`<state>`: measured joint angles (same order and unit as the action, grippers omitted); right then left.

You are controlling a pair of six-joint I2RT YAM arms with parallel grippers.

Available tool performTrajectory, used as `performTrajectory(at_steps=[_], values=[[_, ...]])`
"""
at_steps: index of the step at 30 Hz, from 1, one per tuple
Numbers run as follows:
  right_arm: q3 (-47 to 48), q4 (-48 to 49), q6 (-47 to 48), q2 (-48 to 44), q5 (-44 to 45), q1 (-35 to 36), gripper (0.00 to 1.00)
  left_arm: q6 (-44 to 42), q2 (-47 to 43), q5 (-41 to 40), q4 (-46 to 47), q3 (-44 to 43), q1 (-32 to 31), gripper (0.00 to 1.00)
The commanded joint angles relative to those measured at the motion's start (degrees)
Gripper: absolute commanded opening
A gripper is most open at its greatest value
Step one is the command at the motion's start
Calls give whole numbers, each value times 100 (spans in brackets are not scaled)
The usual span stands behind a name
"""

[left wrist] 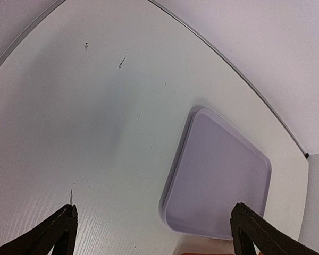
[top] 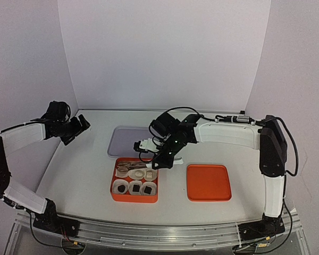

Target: Pack the chocolate

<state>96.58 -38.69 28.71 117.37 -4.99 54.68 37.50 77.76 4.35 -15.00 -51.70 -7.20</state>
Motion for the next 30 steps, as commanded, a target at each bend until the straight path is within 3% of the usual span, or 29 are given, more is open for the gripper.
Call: performTrajectory(at_steps=[1,6,23,30], values=[[306,30,47,82,-57,30,6,-13,-44,-50,45,-49,-16,100],[272,-2,56,93,-54,38,8,-6,-85,-75,37,-26,-18,100],[315,-79,43,120,-1,45,31,21,-103,-105,26,-15,-18,100],[341,-95,-4,108,66,48,33,21,-125,-115,9,-15,-13,100]])
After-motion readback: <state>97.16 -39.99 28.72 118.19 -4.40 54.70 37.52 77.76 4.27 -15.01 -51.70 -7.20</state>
